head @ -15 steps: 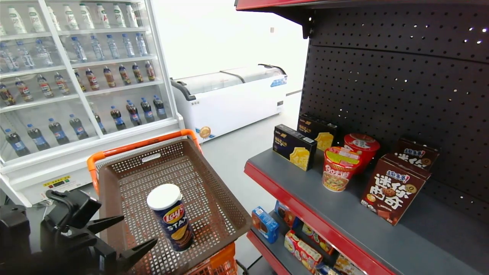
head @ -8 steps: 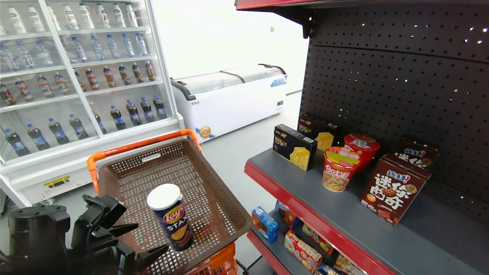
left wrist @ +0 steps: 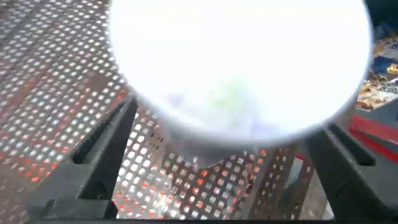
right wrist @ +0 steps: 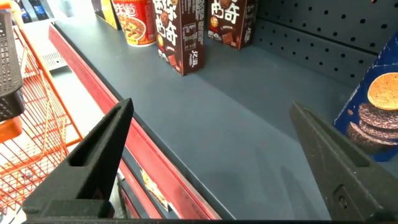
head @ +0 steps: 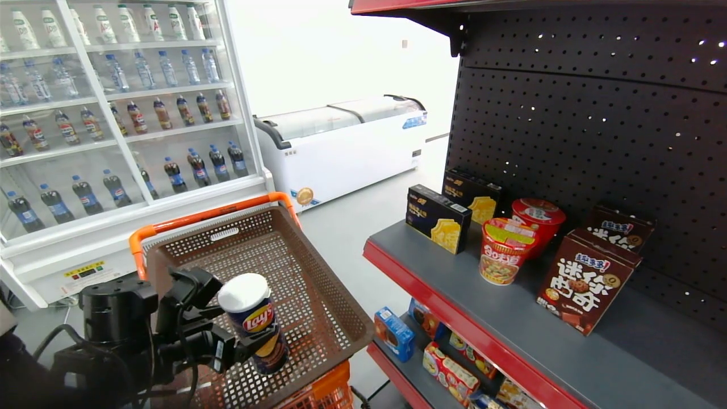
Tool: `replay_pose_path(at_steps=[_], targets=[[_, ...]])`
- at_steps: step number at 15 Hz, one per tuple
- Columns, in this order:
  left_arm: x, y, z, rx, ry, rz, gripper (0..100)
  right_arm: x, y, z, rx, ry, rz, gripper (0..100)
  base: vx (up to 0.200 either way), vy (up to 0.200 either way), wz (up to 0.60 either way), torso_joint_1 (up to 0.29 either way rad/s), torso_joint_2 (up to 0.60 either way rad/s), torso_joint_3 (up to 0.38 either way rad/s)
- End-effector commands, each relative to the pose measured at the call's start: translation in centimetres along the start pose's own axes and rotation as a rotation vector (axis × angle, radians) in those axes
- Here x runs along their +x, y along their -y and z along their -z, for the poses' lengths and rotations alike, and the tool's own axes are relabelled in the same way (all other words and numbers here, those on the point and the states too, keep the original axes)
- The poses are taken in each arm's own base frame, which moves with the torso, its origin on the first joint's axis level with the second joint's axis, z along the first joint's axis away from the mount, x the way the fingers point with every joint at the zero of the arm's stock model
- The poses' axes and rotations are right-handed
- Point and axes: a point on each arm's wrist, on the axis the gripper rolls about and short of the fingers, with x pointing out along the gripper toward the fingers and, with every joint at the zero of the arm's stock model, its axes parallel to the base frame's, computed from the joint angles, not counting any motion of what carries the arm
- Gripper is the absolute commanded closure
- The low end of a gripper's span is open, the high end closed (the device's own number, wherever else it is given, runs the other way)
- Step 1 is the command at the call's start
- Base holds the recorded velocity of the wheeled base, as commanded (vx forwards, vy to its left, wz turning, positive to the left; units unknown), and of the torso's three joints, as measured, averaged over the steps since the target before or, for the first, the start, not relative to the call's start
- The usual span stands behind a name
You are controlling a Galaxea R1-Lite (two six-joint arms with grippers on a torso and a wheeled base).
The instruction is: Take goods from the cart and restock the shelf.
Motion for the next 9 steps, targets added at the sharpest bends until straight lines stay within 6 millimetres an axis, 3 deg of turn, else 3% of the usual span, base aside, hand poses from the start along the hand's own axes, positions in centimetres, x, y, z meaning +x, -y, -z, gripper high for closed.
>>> replay_pose_path(at_steps=[1, 5, 9], targets=[[2.0, 0.0, 0.7, -0.001, -0.038, 0.027, 0, 0.0, 0.0, 0.0, 0.0, 0.0, 0.0, 0, 0.0, 0.0, 0.0, 0.0, 0.0, 0.0], [5.1, 0.6, 1.0, 0.025, -0.028, 0.071, 0, 0.0, 0.0, 0.0, 0.0, 0.0, 0.0, 0, 0.0, 0.0, 0.0, 0.0, 0.0, 0.0], [6.6, 0.5, 1.4, 0.032, -0.026, 0.08, 0, 0.0, 0.0, 0.0, -0.001, 0.0, 0.0, 0, 0.0, 0.0, 0.0, 0.0, 0.0, 0.0]])
